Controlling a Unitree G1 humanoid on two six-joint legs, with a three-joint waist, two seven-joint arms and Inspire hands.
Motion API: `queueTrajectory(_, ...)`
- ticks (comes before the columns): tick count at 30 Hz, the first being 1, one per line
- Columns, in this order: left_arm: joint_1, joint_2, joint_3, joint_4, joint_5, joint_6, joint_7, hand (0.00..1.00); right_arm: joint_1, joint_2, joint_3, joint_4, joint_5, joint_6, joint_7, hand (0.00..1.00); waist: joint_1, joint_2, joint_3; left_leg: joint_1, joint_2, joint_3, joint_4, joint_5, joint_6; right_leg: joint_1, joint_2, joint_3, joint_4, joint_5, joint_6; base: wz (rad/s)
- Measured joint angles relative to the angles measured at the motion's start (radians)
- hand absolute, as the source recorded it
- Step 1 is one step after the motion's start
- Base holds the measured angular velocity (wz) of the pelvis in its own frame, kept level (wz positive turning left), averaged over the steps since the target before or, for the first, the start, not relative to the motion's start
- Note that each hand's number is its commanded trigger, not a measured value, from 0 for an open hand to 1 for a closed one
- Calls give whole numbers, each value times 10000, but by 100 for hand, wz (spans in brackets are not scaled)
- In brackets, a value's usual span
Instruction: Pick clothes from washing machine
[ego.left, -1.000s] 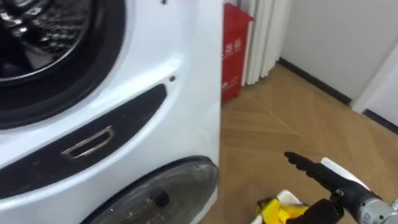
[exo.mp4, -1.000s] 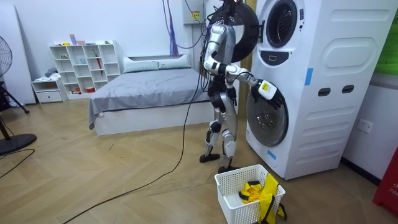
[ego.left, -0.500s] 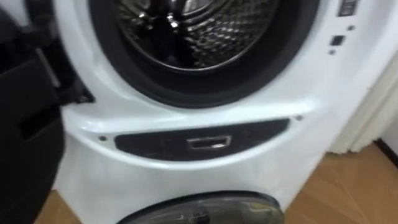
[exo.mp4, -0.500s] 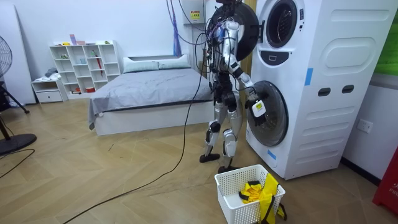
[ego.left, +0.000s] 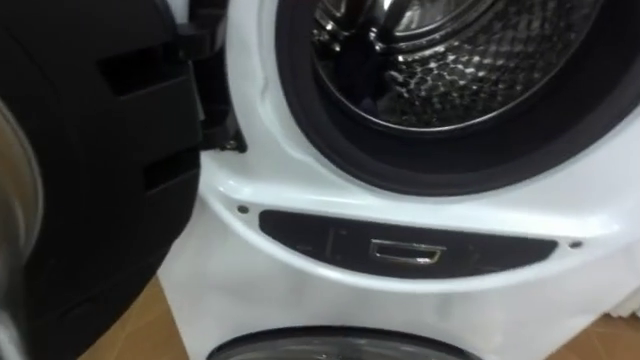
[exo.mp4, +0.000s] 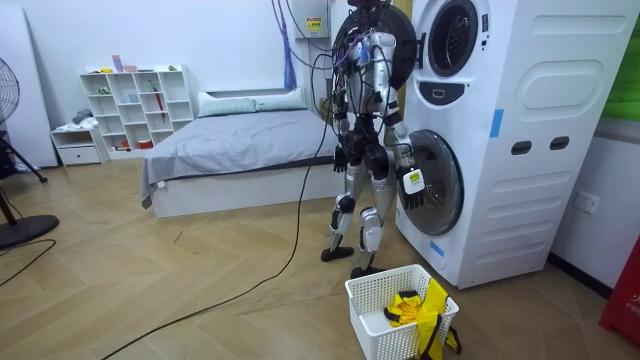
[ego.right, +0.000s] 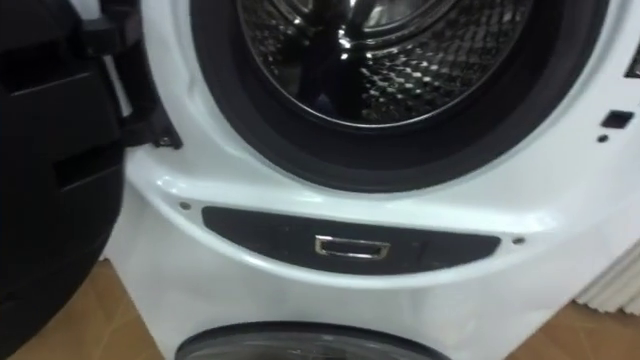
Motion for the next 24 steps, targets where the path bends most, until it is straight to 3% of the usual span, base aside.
queueTrajectory(3, 146, -18, 32, -46, 215, 211, -11, 0, -7, 64, 2, 243, 386, 3, -247, 0, 3, 47, -44, 21, -17, -304, 0, 0, -2, 163, -47, -295, 7, -120, 27, 35)
queueTrajectory(7, 245, -103, 206, -21, 215, 379, -86, 0, -21, 107, 3, 442, 711, -4, -471, 0, 3, 120, -74, 15, -29, -331, 30, 3, -6, 257, -116, -529, 5, -162, 45, 16)
queueTrajectory(10, 243, -193, 218, -3, 404, 464, -110, 0, -37, 137, -5, 533, 776, -32, -596, 0, -3, 166, -68, 2, -56, -318, 124, 3, -6, 294, -141, -519, 7, -171, 59, 0)
queueTrajectory(24, 45, -100, 259, -79, 544, 544, -371, 0, -55, 128, -32, 623, 805, -96, -558, 0, -80, 287, -47, 222, -38, -152, -2, 1, -6, 393, -45, -366, 43, -187, 81, -1)
